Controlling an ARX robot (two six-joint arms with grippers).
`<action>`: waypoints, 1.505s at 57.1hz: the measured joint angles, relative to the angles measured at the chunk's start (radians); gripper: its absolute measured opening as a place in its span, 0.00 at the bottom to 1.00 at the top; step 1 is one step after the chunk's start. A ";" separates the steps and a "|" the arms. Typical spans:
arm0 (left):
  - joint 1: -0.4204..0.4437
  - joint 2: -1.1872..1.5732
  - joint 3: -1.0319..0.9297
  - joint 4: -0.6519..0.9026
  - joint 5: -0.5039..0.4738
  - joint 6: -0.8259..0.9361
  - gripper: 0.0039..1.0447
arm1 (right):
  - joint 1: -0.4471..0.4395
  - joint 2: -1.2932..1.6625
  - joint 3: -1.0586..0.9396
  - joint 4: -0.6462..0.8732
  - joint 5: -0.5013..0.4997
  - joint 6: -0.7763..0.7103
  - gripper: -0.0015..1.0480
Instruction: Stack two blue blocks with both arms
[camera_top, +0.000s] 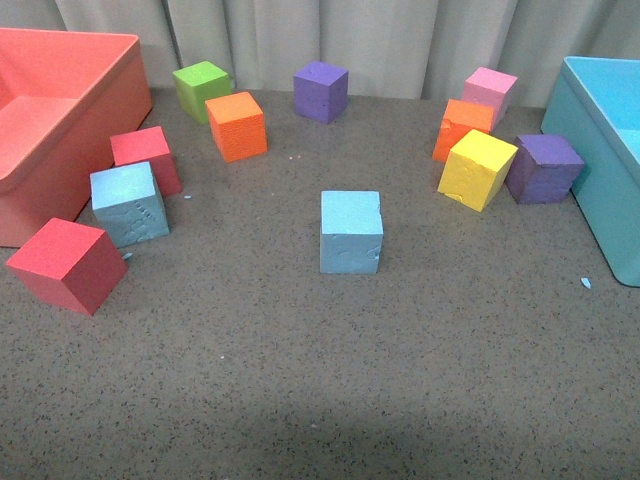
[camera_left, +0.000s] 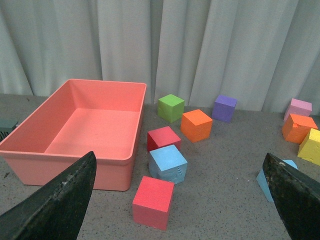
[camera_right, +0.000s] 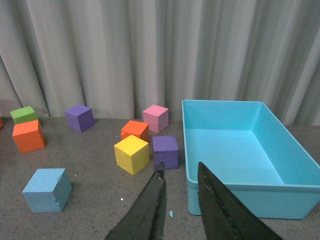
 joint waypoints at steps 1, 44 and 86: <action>0.000 0.000 0.000 0.000 0.000 0.000 0.94 | 0.000 0.000 0.000 0.000 0.000 0.000 0.34; -0.030 0.948 0.323 0.210 0.088 -0.106 0.94 | 0.000 -0.002 0.000 -0.001 0.000 0.000 0.91; -0.012 1.999 1.223 -0.222 0.071 -0.153 0.94 | 0.000 -0.002 0.000 -0.001 0.000 0.000 0.91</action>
